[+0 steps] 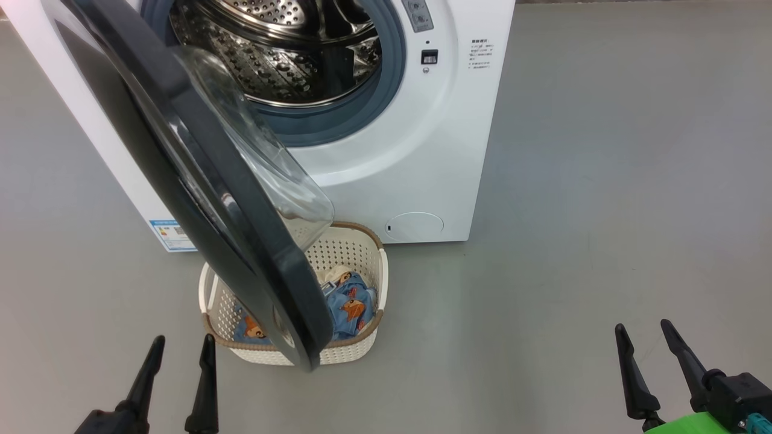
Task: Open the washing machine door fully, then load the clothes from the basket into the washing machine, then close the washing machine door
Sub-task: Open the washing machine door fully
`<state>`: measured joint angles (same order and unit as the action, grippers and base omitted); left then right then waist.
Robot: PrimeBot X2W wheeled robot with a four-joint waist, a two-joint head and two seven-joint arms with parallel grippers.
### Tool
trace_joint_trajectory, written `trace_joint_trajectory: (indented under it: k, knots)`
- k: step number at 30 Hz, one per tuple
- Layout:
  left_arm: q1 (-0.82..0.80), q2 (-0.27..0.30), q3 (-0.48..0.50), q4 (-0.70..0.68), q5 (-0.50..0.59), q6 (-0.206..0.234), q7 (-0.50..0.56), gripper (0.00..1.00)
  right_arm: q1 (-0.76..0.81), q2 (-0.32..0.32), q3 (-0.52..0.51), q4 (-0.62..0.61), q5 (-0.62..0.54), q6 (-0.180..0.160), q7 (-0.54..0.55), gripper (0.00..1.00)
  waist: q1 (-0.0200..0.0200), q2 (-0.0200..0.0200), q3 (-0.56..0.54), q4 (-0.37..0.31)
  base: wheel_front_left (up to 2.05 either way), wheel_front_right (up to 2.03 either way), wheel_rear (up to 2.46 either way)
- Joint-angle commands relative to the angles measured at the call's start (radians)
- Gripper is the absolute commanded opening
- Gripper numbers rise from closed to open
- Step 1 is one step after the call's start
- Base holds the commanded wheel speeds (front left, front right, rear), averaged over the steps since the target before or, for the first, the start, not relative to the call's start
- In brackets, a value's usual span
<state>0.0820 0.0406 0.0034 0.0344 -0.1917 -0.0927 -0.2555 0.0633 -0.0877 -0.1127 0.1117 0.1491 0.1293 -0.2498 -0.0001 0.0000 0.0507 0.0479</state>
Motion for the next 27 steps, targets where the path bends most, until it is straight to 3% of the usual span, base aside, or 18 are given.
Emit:
trace_joint_trajectory:
  k: [1,13,14,15,16,22,27]
  knots:
    - [-0.023,0.01,0.027,-0.029,0.002,-0.002,-0.006,1.0,-0.01,-0.006,0.02,-0.018,-0.017,0.001,-0.012,1.0,0.0001,0.0,0.001,0.0,0.0,0.0,0.0]
    - [-0.028,0.01,0.024,-0.027,0.002,-0.001,-0.006,1.0,-0.02,-0.005,0.02,-0.016,-0.025,0.001,-0.012,1.0,0.0001,0.0,0.007,0.002,0.0,0.0,0.0]
    - [-0.028,0.01,0.025,-0.027,0.001,-0.001,-0.006,0.81,-0.021,-0.005,0.02,-0.017,-0.026,0.001,-0.012,1.0,0.0001,0.0,0.008,0.002,0.0,0.0,0.0]
    - [-0.027,0.01,0.025,-0.027,0.001,-0.001,-0.006,0.29,-0.022,-0.005,0.02,-0.018,-0.027,0.001,-0.012,1.0,0.0001,0.0,0.008,0.002,0.0,0.0,0.0]
    - [-0.027,0.01,0.025,-0.027,-0.001,-0.002,-0.006,0.0,-0.024,-0.004,0.019,-0.02,-0.027,0.001,-0.012,1.0,0.0001,0.0,0.009,0.001,0.0,0.0,0.0]
    - [-0.034,0.01,0.025,-0.023,-0.022,-0.004,-0.006,0.0,-0.025,-0.002,0.014,-0.02,-0.025,0.001,-0.012,1.0,0.0001,0.0,0.006,0.002,0.0,0.0,0.0]
    - [-0.067,0.01,0.058,-0.111,-0.024,0.0,-0.006,0.0,-0.023,0.001,0.002,-0.024,-0.025,0.001,-0.012,1.0,0.0001,0.0,0.007,0.006,0.0,0.0,0.0]
